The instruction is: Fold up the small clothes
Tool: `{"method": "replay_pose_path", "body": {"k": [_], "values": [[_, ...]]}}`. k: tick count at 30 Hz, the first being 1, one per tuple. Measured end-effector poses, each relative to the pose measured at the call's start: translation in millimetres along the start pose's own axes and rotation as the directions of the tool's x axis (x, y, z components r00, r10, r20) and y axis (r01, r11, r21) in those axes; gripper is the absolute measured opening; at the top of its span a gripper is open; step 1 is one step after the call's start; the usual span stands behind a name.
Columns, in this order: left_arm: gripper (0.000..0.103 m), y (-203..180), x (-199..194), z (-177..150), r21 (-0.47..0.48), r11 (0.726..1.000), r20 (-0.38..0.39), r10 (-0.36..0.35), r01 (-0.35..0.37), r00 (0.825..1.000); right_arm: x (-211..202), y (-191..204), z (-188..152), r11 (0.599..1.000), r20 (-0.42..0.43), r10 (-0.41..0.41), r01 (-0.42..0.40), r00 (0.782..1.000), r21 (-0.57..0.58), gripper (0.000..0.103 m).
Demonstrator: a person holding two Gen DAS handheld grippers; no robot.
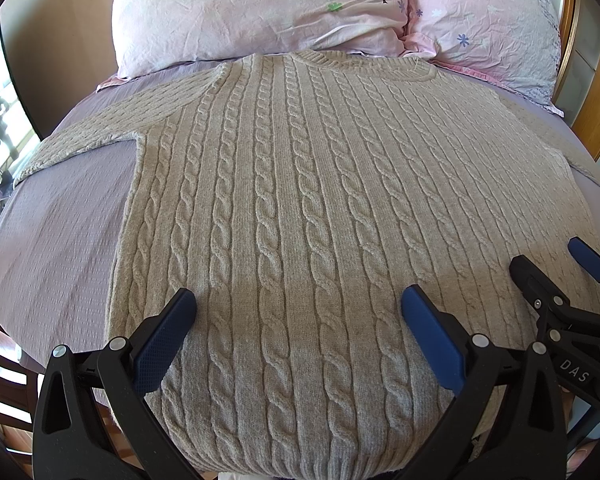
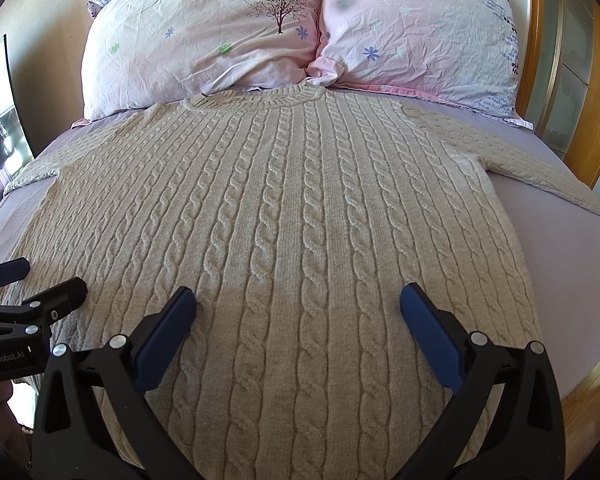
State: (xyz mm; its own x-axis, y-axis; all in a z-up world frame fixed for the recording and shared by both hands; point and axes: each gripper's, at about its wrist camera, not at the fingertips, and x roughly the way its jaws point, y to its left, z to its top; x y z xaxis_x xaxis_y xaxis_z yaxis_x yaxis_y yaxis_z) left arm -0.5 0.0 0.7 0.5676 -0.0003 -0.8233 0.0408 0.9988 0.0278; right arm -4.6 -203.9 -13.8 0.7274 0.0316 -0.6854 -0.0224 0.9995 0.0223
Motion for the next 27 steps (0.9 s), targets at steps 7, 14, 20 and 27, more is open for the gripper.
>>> {"method": "replay_pose_path", "body": {"k": [7,14,20,27], "values": [[0.102,1.8,4.0,3.0,0.005,1.000,-0.021,-0.002,0.002,1.000,0.9,0.4,-2.3,1.000,-0.013,0.000,0.000,1.000,-0.006,0.101],[0.102,0.7,4.3,12.6,0.017,1.000,-0.046,-0.007,0.008,0.999,-2.5,-18.9,4.9,0.984,-0.005,0.161,-0.161,0.987,-0.072,0.101],[0.102,2.8,-3.1,8.3,0.031,0.997,0.028,-0.077,0.076,0.997,-31.6,-201.8,48.1,0.885,0.217,0.119,-0.202,0.969,0.419,0.101],[0.102,57.5,-27.9,37.5,-0.093,0.956,0.330,-0.235,0.279,0.914,3.7,-401.1,59.3,0.567,0.075,-0.139,0.017,0.987,0.823,0.055]]}}
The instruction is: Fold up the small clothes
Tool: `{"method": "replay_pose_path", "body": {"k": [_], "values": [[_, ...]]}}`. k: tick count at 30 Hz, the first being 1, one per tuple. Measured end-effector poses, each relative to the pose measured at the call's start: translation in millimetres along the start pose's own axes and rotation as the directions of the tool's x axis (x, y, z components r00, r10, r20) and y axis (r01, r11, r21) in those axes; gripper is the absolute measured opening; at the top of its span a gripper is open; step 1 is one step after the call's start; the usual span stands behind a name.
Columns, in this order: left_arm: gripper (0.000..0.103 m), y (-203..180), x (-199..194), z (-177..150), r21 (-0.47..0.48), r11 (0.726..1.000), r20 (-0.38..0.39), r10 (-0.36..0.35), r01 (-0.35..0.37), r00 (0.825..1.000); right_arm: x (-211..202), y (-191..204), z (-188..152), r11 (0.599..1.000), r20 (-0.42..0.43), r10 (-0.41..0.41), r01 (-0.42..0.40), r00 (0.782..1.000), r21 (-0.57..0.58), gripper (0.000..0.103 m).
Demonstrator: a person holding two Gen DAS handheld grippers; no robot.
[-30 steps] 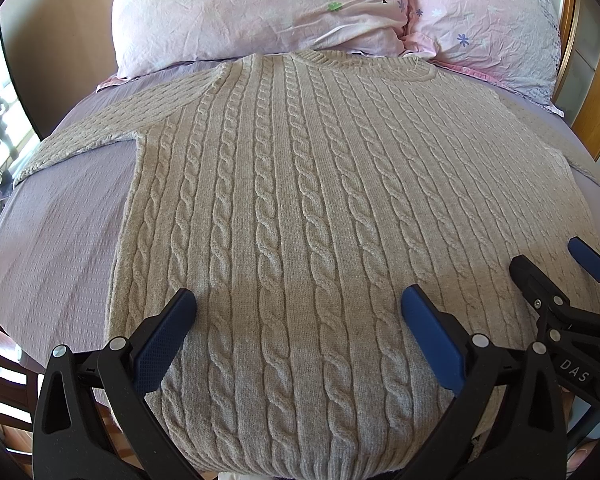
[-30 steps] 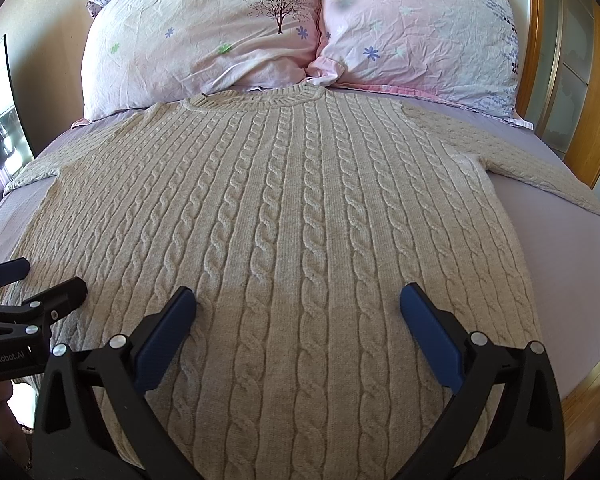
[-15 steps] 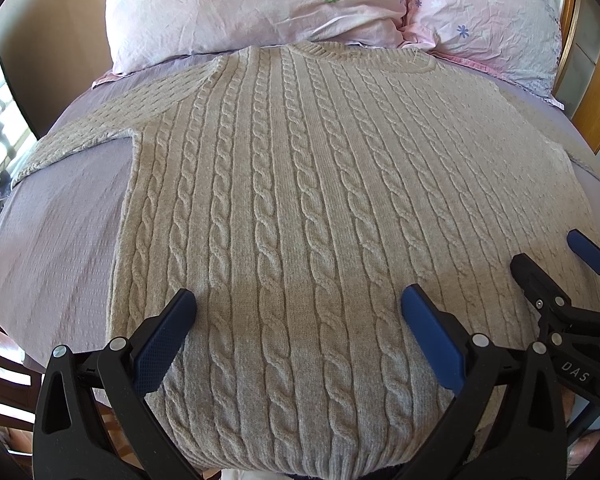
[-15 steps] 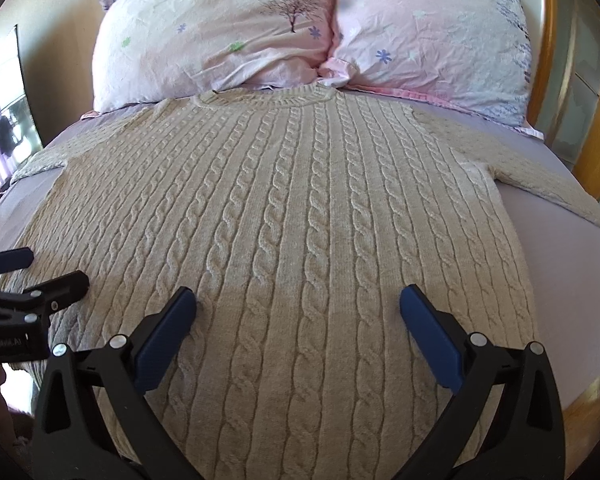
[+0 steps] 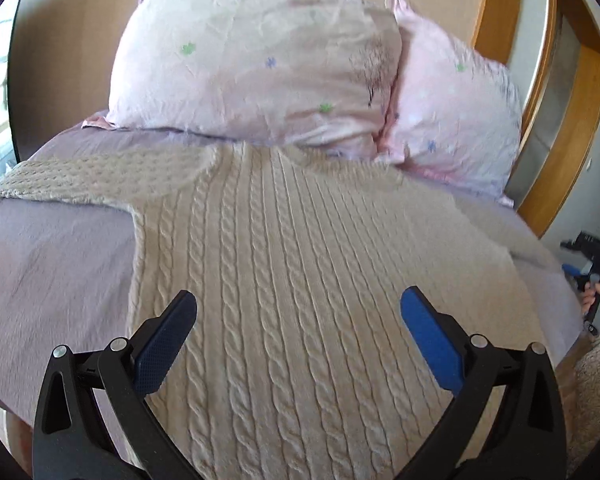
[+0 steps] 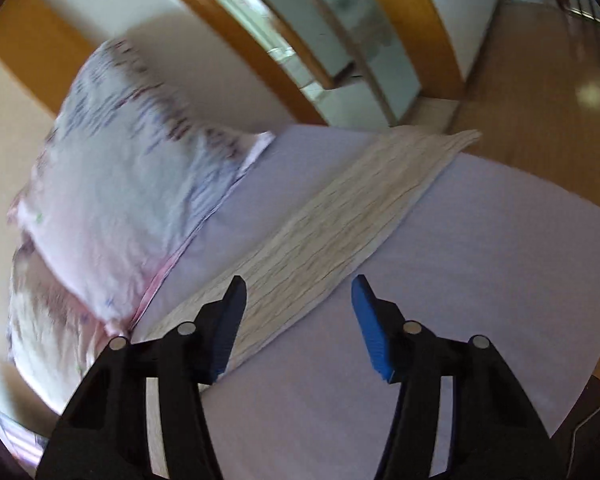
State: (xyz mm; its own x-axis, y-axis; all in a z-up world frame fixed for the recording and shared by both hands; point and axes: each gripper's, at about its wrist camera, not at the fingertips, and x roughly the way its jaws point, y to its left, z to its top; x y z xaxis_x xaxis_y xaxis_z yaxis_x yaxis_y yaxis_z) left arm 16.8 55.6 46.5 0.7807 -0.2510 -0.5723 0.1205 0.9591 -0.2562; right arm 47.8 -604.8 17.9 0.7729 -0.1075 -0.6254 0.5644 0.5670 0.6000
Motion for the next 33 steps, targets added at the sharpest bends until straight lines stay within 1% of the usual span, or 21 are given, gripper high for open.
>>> {"method": "replay_pose_path", "body": {"k": [2,3,5,6,9,11,12,14,17,18,20,22,24,25,26,28,29,30,31,32,33], "values": [[0.102,19.6,-0.3,11.1,-0.061,0.997,0.039,-0.044,0.046,0.998,13.6,-19.1,21.0,0.996,-0.003,-0.037,0.037,0.999,0.075,0.055],[0.102,29.6,1.6,17.3,-0.087,0.995,0.042,-0.037,0.040,0.998,21.2,-26.4,27.3,0.993,-0.015,-0.045,0.046,0.999,0.109,0.055],[0.102,50.1,2.8,28.3,-0.117,0.993,0.042,0.024,-0.019,0.999,38.0,-37.3,32.1,0.984,-0.053,-0.056,0.064,0.997,0.166,0.055],[0.102,60.6,2.9,31.9,-0.125,0.991,0.050,0.051,-0.044,0.997,42.8,-38.7,34.1,0.984,-0.035,-0.044,0.050,0.998,0.171,0.054],[0.102,95.2,-2.0,40.8,-0.173,0.983,0.095,0.086,-0.068,0.992,53.6,-39.2,40.9,0.982,-0.016,-0.079,0.081,0.997,0.173,0.040],[0.102,116.7,-5.1,44.9,-0.192,0.973,0.079,0.143,-0.126,0.987,66.9,-40.6,46.4,0.981,-0.022,-0.088,0.090,0.996,0.173,0.009],[0.102,127.4,-6.3,45.6,-0.195,0.969,0.068,0.169,-0.153,0.983,70.6,-37.7,47.3,0.982,-0.016,-0.091,0.092,0.996,0.167,0.009],[0.102,149.2,-7.7,49.6,-0.203,0.956,0.059,0.227,-0.211,0.972,59.0,-9.1,45.0,0.993,0.064,-0.100,0.096,0.993,0.073,0.007],[0.102,183.8,-9.0,57.1,-0.263,0.929,0.036,0.278,-0.259,0.960,30.3,78.8,22.9,0.983,0.151,0.085,-0.058,0.985,-0.172,0.007],[0.102,196.8,-9.4,58.9,-0.302,0.917,0.029,0.281,-0.259,0.959,22.1,112.1,8.5,0.959,0.138,0.169,-0.130,0.976,-0.253,0.007],[0.102,220.8,-13.0,60.1,-0.395,0.885,0.041,0.287,-0.248,0.957,9.6,180.0,-30.6,0.870,0.063,0.327,-0.274,0.943,-0.411,0.007],[0.102,242.0,-15.0,60.4,-0.496,0.843,0.063,0.275,-0.209,0.959,8.3,243.2,-84.1,0.733,-0.085,0.437,-0.409,0.895,-0.544,0.007],[0.102,260.3,-10.7,60.6,-0.574,0.802,0.059,0.245,-0.168,0.968,19.5,292.9,-146.2,0.583,-0.285,0.453,-0.522,0.845,-0.623,0.011],[0.102,267.8,-7.2,62.1,-0.593,0.788,0.047,0.238,-0.165,0.970,31.5,314.0,-182.0,0.501,-0.413,0.413,-0.581,0.812,-0.641,0.016],[0.102,274.3,-4.1,63.8,-0.605,0.777,0.033,0.244,-0.175,0.969,41.8,326.6,-212.7,0.446,-0.504,0.367,-0.623,0.782,-0.642,0.024],[0.102,284.1,1.5,67.6,-0.610,0.767,0.016,0.266,-0.201,0.964,53.4,338.9,-250.3,0.384,-0.581,0.301,-0.653,0.757,-0.653,0.035],[0.101,290.9,3.5,69.0,-0.619,0.756,0.009,0.277,-0.212,0.961,51.8,338.5,-256.0,0.367,-0.575,0.309,-0.653,0.757,-0.662,0.045],[0.096,296.9,5.3,69.1,-0.632,0.746,0.007,0.276,-0.209,0.961,47.4,335.6,-257.1,0.361,-0.552,0.331,-0.643,0.766,-0.675,0.052],[0.093,304.6,7.3,68.8,-0.652,0.728,-0.002,0.275,-0.209,0.961,43.0,331.5,-252.1,0.368,-0.516,0.353,-0.623,0.780,-0.690,0.067],[0.089,314.6,9.7,67.5,-0.684,0.701,-0.012,0.268,-0.203,0.963,36.2,326.7,-248.4,0.382,-0.479,0.372,-0.602,0.795,-0.701,0.073],[0.085,322.0,10.6,65.4,-0.709,0.680,-0.002,0.260,-0.185,0.965,34.9,321.4,-238.6,0.400,-0.455,0.384,-0.588,0.804,-0.703,0.073]]}}
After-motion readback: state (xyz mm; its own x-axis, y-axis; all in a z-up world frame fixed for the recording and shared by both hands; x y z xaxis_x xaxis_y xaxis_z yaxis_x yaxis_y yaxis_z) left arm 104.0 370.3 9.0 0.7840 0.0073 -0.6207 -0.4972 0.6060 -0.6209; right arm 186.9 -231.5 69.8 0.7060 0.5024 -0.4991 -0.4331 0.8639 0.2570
